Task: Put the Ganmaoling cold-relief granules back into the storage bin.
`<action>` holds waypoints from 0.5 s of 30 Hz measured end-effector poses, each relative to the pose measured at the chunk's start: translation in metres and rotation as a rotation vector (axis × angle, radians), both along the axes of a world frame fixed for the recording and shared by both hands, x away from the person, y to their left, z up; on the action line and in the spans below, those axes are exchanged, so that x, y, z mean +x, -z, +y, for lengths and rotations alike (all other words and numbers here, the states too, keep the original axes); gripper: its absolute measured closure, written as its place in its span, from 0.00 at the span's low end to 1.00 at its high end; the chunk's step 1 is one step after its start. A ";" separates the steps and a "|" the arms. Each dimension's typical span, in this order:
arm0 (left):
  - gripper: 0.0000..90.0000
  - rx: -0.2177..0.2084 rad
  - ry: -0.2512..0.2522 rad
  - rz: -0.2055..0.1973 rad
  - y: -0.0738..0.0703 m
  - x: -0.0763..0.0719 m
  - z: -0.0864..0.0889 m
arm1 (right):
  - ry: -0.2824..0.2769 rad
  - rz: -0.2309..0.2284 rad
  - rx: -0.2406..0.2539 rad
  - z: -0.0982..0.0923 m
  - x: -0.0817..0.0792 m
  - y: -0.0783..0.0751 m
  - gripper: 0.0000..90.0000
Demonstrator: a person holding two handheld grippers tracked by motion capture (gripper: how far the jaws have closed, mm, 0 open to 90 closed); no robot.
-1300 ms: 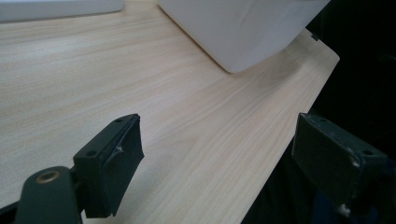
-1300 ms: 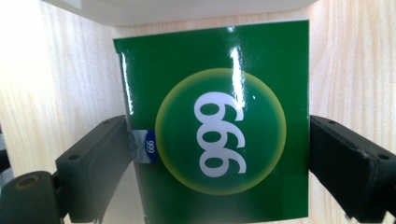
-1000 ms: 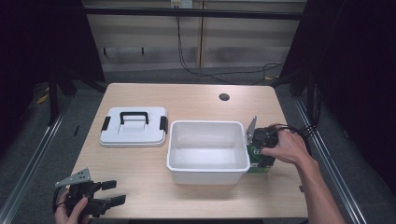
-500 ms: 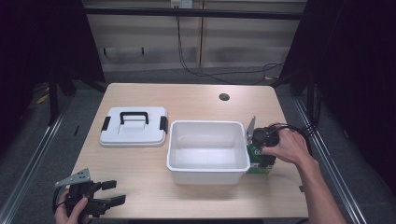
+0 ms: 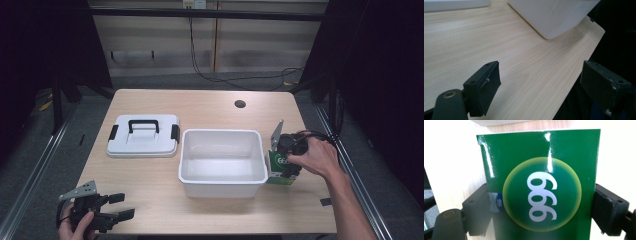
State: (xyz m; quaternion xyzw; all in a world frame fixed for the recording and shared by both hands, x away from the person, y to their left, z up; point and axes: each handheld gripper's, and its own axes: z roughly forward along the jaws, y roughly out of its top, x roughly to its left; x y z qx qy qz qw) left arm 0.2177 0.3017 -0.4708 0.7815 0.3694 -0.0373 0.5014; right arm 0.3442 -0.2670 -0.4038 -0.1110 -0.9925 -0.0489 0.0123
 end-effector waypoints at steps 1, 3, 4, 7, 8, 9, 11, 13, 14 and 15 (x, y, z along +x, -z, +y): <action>0.18 0.001 0.000 -0.001 0.000 0.000 0.000 | 0.010 0.000 0.007 -0.002 -0.001 -0.002 0.17; 0.18 0.001 0.000 -0.003 0.000 0.000 0.000 | 0.024 -0.004 0.018 -0.005 -0.003 -0.005 0.17; 0.18 0.001 -0.001 -0.002 0.000 0.000 0.000 | 0.030 -0.004 0.024 -0.006 -0.003 -0.007 0.17; 0.18 0.002 -0.002 -0.001 0.000 0.000 0.000 | 0.035 -0.012 0.027 -0.009 -0.006 -0.009 0.17; 0.18 0.001 -0.001 -0.002 0.000 0.000 0.000 | 0.046 -0.012 0.032 -0.010 -0.007 -0.010 0.17; 0.18 0.001 -0.002 -0.002 0.000 0.000 0.000 | 0.046 -0.018 0.035 -0.010 -0.007 -0.011 0.17; 0.18 -0.001 -0.003 -0.001 0.000 0.000 0.000 | 0.046 -0.018 0.052 -0.013 -0.008 -0.013 0.17; 0.18 -0.002 -0.003 0.000 0.000 0.000 0.000 | 0.060 -0.016 0.062 -0.015 -0.010 -0.016 0.17; 0.18 0.001 -0.002 -0.002 0.000 0.000 0.000 | 0.069 -0.014 0.070 -0.017 -0.011 -0.018 0.17; 0.18 0.001 -0.002 -0.002 0.000 0.000 0.000 | 0.069 -0.014 0.070 -0.017 -0.011 -0.018 0.17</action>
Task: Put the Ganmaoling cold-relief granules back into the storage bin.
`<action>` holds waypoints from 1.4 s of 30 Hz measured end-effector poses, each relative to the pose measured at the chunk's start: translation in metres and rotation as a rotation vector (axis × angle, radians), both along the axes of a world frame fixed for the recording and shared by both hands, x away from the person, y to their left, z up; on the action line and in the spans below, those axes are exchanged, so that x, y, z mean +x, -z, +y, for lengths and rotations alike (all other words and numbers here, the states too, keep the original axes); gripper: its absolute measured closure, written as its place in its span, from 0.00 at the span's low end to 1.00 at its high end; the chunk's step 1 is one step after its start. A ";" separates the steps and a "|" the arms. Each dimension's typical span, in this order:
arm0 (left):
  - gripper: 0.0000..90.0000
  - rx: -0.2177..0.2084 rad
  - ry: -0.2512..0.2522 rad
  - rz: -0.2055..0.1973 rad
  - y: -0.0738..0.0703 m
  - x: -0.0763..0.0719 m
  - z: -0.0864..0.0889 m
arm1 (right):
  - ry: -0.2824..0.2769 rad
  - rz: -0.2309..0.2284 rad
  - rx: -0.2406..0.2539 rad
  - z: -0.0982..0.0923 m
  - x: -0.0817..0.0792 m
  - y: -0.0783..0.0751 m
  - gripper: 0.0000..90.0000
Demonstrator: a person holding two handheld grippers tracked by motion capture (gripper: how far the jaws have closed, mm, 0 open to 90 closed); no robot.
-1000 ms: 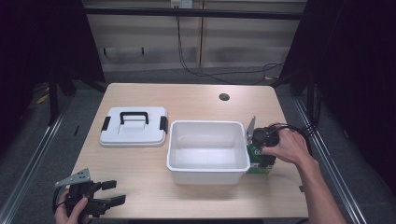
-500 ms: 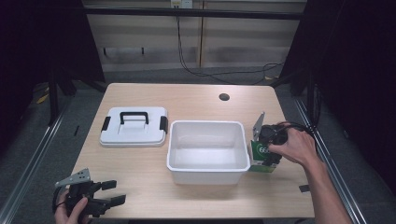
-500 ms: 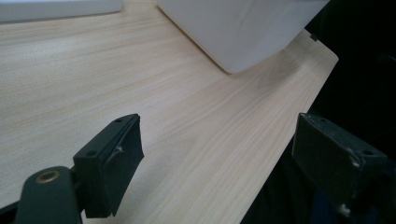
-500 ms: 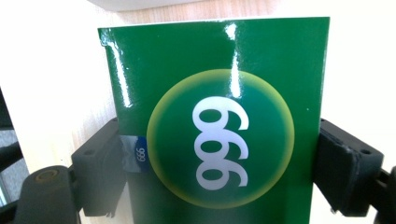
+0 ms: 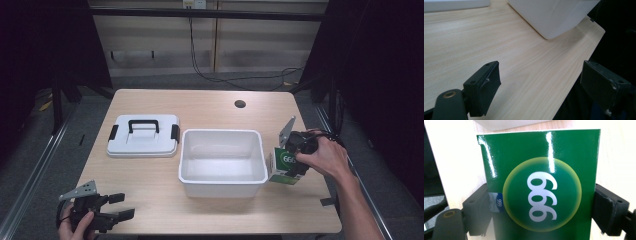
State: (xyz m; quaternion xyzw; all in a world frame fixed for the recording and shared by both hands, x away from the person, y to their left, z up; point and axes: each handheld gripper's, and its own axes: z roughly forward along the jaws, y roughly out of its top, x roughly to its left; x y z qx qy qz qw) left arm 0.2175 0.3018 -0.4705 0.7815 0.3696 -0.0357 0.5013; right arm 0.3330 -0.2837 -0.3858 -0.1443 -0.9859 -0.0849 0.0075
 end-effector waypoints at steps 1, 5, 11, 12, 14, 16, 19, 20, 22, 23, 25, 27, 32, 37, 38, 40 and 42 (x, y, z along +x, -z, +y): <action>0.18 0.001 0.001 0.000 0.000 0.000 0.000 | -0.006 -0.003 0.009 -0.001 0.000 -0.001 0.17; 0.18 0.000 0.001 -0.001 0.000 0.000 0.000 | 0.022 -0.011 0.042 -0.011 -0.005 -0.008 0.17; 0.18 0.001 0.001 -0.001 0.000 0.000 0.000 | 0.045 -0.019 0.085 -0.018 -0.010 -0.014 0.17; 0.18 0.001 -0.001 -0.001 0.000 0.000 0.000 | 0.055 -0.016 0.089 -0.018 -0.012 -0.015 0.17; 0.18 0.001 0.000 0.001 0.000 0.000 0.000 | 0.056 -0.033 0.104 -0.018 -0.014 -0.018 0.17; 0.18 0.002 0.000 0.001 0.000 0.000 0.000 | 0.056 -0.031 0.106 -0.018 -0.016 -0.019 0.17; 0.18 0.001 0.001 0.000 0.000 0.000 0.000 | 0.061 -0.042 0.121 -0.020 -0.019 -0.024 0.17; 0.18 0.002 0.001 0.001 0.000 0.000 0.000 | 0.061 -0.044 0.130 -0.022 -0.021 -0.027 0.17; 0.18 0.001 0.001 0.001 0.000 0.000 0.000 | 0.060 -0.059 0.145 -0.024 -0.023 -0.032 0.17; 0.18 0.003 0.001 0.001 0.000 0.000 0.000 | 0.062 -0.063 0.148 -0.025 -0.024 -0.034 0.17; 0.18 0.003 0.001 0.000 0.000 0.000 -0.001 | 0.063 -0.081 0.174 -0.029 -0.026 -0.040 0.17; 0.18 0.003 0.000 0.002 0.000 0.000 -0.001 | 0.063 -0.095 0.205 -0.032 -0.027 -0.043 0.17; 0.18 0.002 0.000 0.002 0.000 0.000 -0.001 | 0.070 -0.104 0.264 -0.038 -0.029 -0.049 0.17; 0.18 0.002 -0.002 0.003 0.001 0.001 -0.001 | 0.073 -0.122 0.316 -0.042 -0.032 -0.060 0.17; 0.18 0.002 -0.002 0.003 0.001 0.001 -0.001 | 0.075 -0.123 0.317 -0.042 -0.033 -0.062 0.17; 0.18 0.001 0.000 0.004 0.001 0.000 -0.001 | 0.068 -0.134 0.327 -0.041 -0.034 -0.069 0.17; 0.18 0.002 -0.001 0.003 0.000 0.000 -0.001 | 0.069 -0.146 0.336 -0.042 -0.033 -0.075 0.17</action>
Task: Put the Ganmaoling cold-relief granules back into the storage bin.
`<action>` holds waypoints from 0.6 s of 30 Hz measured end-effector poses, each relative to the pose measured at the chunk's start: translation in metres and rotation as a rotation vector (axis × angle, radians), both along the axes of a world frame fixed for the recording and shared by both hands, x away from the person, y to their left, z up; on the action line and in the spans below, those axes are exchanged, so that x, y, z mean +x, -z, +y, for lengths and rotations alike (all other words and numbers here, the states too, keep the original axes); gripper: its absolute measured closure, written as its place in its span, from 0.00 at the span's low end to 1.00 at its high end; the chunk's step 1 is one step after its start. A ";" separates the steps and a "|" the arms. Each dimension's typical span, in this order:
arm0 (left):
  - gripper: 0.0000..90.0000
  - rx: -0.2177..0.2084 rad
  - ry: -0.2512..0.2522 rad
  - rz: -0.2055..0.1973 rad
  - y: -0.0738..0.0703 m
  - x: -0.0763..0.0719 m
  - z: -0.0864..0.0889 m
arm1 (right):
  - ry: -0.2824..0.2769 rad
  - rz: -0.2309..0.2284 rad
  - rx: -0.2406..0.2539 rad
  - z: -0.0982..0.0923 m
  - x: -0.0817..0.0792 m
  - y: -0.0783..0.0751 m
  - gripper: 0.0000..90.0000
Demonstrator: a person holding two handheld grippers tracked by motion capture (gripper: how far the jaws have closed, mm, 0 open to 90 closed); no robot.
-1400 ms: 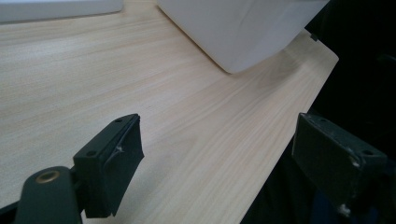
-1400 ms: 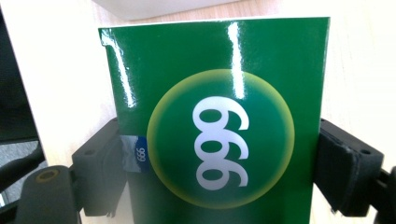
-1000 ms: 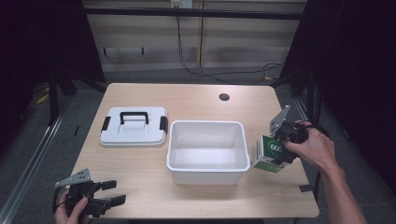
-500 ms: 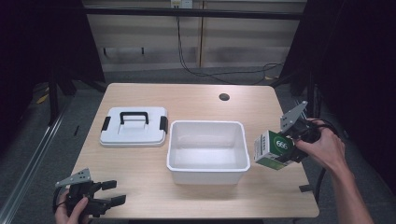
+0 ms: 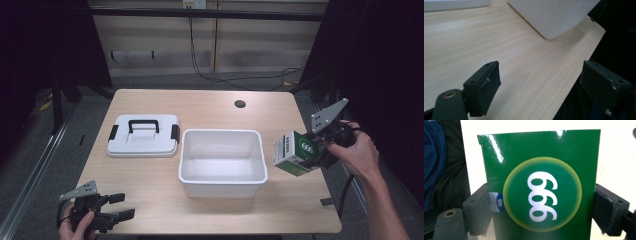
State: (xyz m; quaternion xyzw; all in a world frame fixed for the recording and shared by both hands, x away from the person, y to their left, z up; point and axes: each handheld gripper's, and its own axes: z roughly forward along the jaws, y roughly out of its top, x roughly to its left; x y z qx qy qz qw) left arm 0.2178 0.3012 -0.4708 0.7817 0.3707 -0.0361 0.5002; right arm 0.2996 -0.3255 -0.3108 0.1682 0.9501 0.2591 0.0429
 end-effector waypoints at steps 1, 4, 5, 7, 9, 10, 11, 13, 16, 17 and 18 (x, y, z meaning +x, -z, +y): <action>0.18 0.000 0.000 0.000 0.000 0.000 0.000 | 0.000 0.000 0.000 0.000 0.000 0.000 0.17; 0.18 0.000 0.000 0.000 0.000 0.000 0.000 | 0.006 -0.020 0.021 0.000 0.000 -0.006 0.17; 0.18 0.002 0.000 -0.001 0.000 0.000 0.000 | 0.008 -0.036 0.042 0.001 0.000 -0.008 0.17; 0.18 -0.001 0.000 0.001 0.000 0.000 0.000 | 0.002 -0.040 0.069 0.002 0.000 -0.010 0.17; 0.18 0.000 0.003 0.001 0.000 0.000 -0.001 | 0.001 -0.047 0.082 0.004 0.001 -0.012 0.17; 0.18 0.001 0.003 0.000 0.000 0.000 -0.001 | 0.001 -0.048 0.080 0.005 0.002 -0.014 0.17; 0.18 0.001 0.003 0.000 0.000 0.000 -0.001 | 0.001 -0.048 0.080 0.005 0.002 -0.014 0.17; 0.18 -0.001 0.000 0.000 0.000 0.000 0.000 | -0.007 -0.054 0.081 0.011 0.003 -0.019 0.17; 0.18 -0.001 -0.001 0.000 0.000 0.000 0.000 | -0.014 -0.061 0.080 0.016 0.005 -0.025 0.17; 0.18 -0.001 0.002 0.000 0.000 0.000 -0.001 | -0.019 -0.063 0.076 0.019 0.006 -0.027 0.17; 0.18 -0.001 0.002 0.000 0.000 0.000 -0.001 | -0.020 -0.063 0.076 0.021 0.007 -0.029 0.17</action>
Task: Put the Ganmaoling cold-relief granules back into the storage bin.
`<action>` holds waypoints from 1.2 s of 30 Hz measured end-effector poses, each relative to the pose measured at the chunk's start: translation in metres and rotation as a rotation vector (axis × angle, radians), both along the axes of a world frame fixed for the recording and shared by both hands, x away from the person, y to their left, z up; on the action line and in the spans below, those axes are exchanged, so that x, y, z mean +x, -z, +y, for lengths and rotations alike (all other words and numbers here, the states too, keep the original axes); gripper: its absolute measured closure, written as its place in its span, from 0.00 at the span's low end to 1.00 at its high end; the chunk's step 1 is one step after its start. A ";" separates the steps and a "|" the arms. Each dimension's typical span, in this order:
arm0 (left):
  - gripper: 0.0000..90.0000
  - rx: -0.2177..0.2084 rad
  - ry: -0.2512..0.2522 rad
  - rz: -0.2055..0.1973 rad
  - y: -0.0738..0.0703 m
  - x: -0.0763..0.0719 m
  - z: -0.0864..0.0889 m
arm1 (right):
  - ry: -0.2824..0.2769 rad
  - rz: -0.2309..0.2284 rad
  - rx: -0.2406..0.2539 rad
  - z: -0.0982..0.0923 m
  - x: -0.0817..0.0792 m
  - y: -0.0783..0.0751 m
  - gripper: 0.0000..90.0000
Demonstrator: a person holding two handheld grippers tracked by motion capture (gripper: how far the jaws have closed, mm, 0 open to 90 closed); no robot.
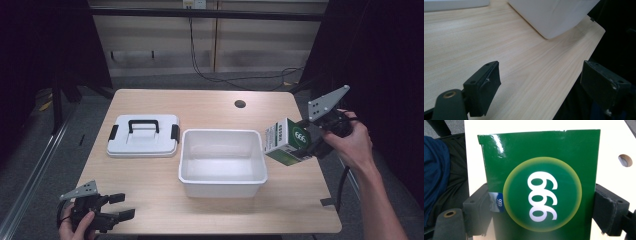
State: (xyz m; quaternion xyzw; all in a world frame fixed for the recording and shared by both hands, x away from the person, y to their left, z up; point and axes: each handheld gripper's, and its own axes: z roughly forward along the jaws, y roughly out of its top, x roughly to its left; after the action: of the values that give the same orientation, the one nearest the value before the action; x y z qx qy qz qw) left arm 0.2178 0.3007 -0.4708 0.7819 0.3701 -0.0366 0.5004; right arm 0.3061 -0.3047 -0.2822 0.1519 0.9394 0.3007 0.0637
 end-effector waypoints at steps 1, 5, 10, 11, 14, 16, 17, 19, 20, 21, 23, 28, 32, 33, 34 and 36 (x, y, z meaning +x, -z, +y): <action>0.18 -0.002 0.000 0.000 0.000 0.000 0.000 | -0.002 -0.001 -0.001 0.002 0.001 -0.002 0.17; 0.18 -0.003 0.003 0.003 0.000 0.000 -0.001 | -0.014 0.003 0.001 0.012 0.004 -0.006 0.17; 0.18 -0.002 0.001 0.002 0.001 0.000 0.000 | -0.029 0.003 -0.004 0.020 0.006 -0.010 0.17; 0.18 0.002 0.003 0.000 0.000 0.000 0.000 | -0.038 -0.001 -0.008 0.026 0.008 -0.014 0.17; 0.18 -0.001 0.001 0.000 0.000 0.000 0.000 | -0.044 -0.005 -0.015 0.031 0.009 -0.018 0.17; 0.18 -0.001 -0.001 -0.001 0.000 0.000 0.000 | -0.050 -0.008 -0.020 0.034 0.010 -0.020 0.17; 0.18 0.000 -0.002 0.000 0.000 0.000 0.000 | -0.051 -0.006 -0.019 0.035 0.011 -0.021 0.17; 0.18 -0.001 0.001 0.000 0.000 0.000 0.000 | -0.054 -0.007 -0.021 0.038 0.013 -0.023 0.17; 0.18 -0.001 0.001 -0.001 0.000 0.000 0.000 | -0.055 -0.006 -0.021 0.039 0.013 -0.023 0.17; 0.18 -0.001 0.000 -0.001 0.000 0.000 0.000 | -0.057 -0.006 -0.022 0.041 0.014 -0.024 0.17; 0.18 -0.001 -0.002 0.000 0.000 0.000 0.000 | -0.065 -0.010 -0.024 0.045 0.015 -0.025 0.17; 0.18 -0.001 0.000 0.000 0.000 0.000 0.000 | -0.084 -0.009 -0.028 0.054 0.018 -0.029 0.17; 0.18 -0.001 -0.001 -0.002 0.000 0.000 0.000 | -0.092 -0.007 -0.036 0.061 0.021 -0.030 0.17; 0.18 -0.001 -0.001 -0.002 0.000 0.000 0.000 | -0.095 -0.005 -0.036 0.062 0.021 -0.030 0.17; 0.18 -0.001 -0.001 -0.002 0.000 0.000 0.000 | -0.096 -0.002 -0.040 0.063 0.022 -0.031 0.17; 0.18 0.000 0.000 -0.003 0.000 0.000 0.000 | -0.100 -0.003 -0.042 0.066 0.023 -0.031 0.17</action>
State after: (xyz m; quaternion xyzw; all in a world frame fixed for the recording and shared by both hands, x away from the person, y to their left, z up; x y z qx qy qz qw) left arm 0.2178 0.3010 -0.4708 0.7819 0.3694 -0.0356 0.5009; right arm 0.3295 -0.2382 -0.2511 0.1030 0.9518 0.2839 0.0533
